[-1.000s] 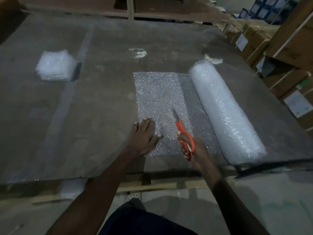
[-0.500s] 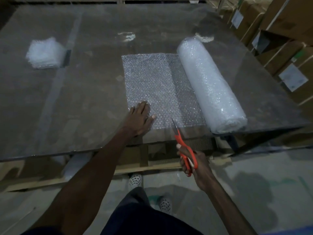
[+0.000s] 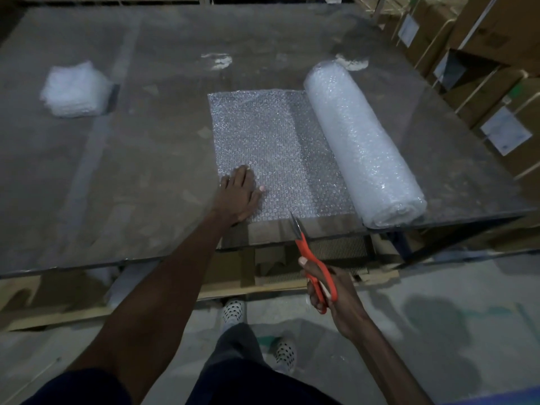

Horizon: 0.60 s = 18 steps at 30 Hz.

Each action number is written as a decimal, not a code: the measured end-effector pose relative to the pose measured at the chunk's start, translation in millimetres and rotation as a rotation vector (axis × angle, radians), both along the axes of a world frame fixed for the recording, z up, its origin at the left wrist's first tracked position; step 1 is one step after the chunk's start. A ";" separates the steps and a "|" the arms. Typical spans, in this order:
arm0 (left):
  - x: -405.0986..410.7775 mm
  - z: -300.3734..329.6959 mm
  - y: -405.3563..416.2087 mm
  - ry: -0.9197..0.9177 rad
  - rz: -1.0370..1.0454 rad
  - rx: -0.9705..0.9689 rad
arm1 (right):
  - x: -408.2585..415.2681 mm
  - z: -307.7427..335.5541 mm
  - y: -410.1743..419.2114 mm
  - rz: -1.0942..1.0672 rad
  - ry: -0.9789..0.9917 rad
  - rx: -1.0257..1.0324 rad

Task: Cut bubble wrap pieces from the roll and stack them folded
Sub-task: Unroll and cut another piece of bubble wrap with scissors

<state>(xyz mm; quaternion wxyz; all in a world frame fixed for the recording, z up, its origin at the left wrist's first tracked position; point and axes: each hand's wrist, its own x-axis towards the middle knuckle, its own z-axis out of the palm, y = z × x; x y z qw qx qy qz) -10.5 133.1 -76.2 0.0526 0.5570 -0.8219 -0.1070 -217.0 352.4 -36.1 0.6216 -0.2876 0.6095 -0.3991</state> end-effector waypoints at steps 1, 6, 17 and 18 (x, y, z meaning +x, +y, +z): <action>1.1 -2.2 0.4 0.005 -0.002 -0.003 | 1.4 0.1 -3.0 -0.005 0.002 -0.004; 3.1 -6.7 0.4 0.018 0.005 -0.007 | 5.4 -0.7 -12.4 -0.043 0.001 -0.017; 3.6 -8.2 1.0 0.022 0.002 -0.015 | 11.6 -11.1 -14.7 -0.097 0.010 0.013; 3.5 -7.9 1.3 0.022 0.000 -0.016 | 12.1 -11.5 -15.8 -0.105 0.010 0.017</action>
